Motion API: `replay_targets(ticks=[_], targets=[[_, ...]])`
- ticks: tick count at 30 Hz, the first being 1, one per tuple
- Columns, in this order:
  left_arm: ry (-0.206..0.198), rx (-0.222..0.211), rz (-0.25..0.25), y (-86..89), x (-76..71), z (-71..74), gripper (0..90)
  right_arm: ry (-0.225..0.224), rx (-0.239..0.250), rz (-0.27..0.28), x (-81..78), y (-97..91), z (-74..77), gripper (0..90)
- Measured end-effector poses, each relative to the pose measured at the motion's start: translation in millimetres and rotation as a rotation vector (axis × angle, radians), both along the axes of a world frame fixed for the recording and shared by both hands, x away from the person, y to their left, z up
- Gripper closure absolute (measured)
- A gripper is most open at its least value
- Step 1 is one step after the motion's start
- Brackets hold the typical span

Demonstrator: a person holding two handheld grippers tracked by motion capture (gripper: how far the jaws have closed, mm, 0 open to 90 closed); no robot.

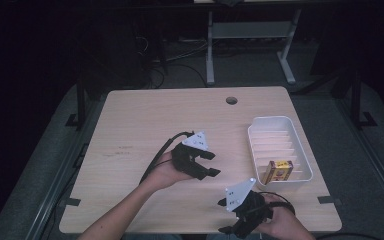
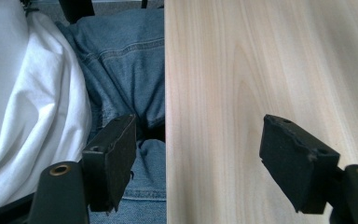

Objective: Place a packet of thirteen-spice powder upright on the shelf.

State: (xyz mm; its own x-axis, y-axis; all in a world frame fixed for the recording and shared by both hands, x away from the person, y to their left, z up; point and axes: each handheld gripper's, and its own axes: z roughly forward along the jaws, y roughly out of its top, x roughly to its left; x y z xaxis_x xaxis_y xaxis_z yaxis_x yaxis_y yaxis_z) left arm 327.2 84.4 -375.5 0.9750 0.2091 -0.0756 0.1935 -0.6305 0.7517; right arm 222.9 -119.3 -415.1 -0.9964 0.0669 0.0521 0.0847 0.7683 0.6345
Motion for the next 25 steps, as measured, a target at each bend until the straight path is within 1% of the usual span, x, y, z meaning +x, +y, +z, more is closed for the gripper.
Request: replay_targets(ticks=[4, 5, 7, 9, 10, 14, 18, 23, 25], targets=[[-0.002, -0.003, 0.024, 12.3, -7.2, -4.3, 39.0, -0.003, -0.002, -0.002, 0.9, -0.3, 0.2, 26.6], [-0.002, -0.003, 0.032, 15.7, -9.1, -6.2, 37.2, -0.002, -0.007, -0.006, 0.7, -0.3, -0.4, 26.6], [0.014, -0.021, 0.043, 23.8, -13.2, -10.9, 37.2, -0.003, -0.013, -0.01, 0.8, -0.3, -1.1, 26.6], [0.007, -0.021, 0.062, 31.3, -18.9, -15.4, 36.1, 0.001, -0.023, -0.015, 1.7, -1.2, -2.4, 26.6], [0.011, -0.031, 0.065, 35.5, -21.4, -17.5, 36.1, 0.001, -0.025, -0.016, 2.1, -1.3, -3.3, 26.6], [0.006, -0.019, 0.083, 51.0, -31.8, -24.0, 35.8, -0.002, -0.03, -0.023, 2.4, -2.2, -4.2, 26.6], [-0.001, -0.02, 0.105, 63.5, -41.6, -27.9, 35.0, -0.005, -0.028, -0.03, 3.5, -2.8, -3.9, 26.6], [-0.022, -0.008, 0.135, 76.7, -57.4, -36.2, 32.6, 0.002, -0.035, -0.051, 3.8, -3.5, -5.5, 26.6], [-0.021, -0.007, 0.141, 80.4, -62.9, -39.3, 31.3, 0.0, -0.04, -0.061, 3.6, -3.1, -5.7, 26.6]])
